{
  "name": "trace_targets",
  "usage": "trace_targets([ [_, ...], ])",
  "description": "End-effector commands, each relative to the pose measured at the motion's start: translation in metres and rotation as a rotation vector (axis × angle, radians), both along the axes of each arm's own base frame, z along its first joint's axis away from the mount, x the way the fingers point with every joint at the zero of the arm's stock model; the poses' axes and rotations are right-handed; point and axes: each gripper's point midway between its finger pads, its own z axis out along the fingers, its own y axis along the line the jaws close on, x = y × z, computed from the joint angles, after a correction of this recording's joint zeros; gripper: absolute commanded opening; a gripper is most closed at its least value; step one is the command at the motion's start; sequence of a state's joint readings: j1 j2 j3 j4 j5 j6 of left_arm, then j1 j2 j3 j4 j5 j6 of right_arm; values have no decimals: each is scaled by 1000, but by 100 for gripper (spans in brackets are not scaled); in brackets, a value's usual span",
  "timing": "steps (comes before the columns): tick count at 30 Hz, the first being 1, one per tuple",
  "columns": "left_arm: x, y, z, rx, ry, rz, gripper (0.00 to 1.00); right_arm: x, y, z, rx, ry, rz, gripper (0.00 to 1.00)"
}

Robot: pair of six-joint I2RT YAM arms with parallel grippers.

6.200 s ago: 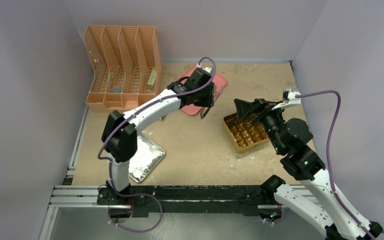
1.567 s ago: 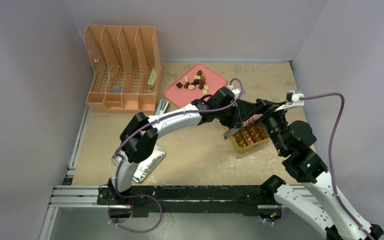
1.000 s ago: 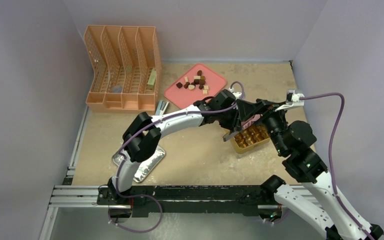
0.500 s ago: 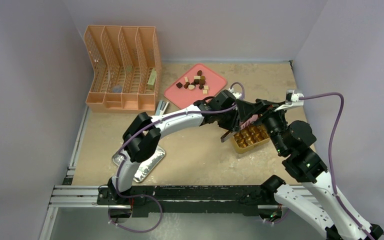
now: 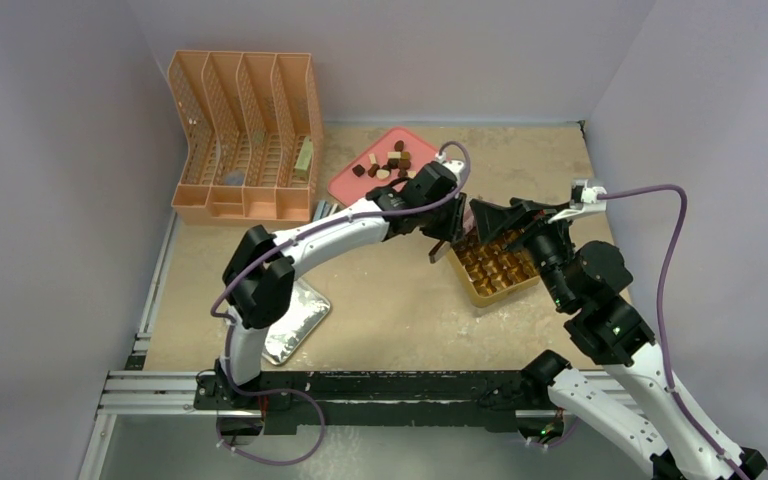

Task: Pack the chocolate
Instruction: Place the fake chocolate in the packing box, then pick up the fake chocolate from the plate.

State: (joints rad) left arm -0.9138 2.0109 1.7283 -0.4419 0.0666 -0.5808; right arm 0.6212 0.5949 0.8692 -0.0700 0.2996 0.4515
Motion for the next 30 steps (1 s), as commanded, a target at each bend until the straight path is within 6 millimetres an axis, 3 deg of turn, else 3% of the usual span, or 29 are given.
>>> trace_targets([
  [1, 19, 25, 52, -47, -105, 74, 30, -2, -1, 22, 26, -54, 5, 99],
  [12, 68, 116, 41, 95, -121, 337, 30, 1, 13, 3, 1, -1, 59, 99],
  [16, 81, 140, 40, 165, -145, 399, 31, 3, 14, 0, -11, 16, 57, 99],
  [26, 100, 159, 11, 285, -107, 445, 31, 0, 11, 1, -16, 18, 53, 99],
  [30, 104, 155, -2, 301, -84, 436, 31, -2, 9, 1, -15, 14, 50, 99],
])
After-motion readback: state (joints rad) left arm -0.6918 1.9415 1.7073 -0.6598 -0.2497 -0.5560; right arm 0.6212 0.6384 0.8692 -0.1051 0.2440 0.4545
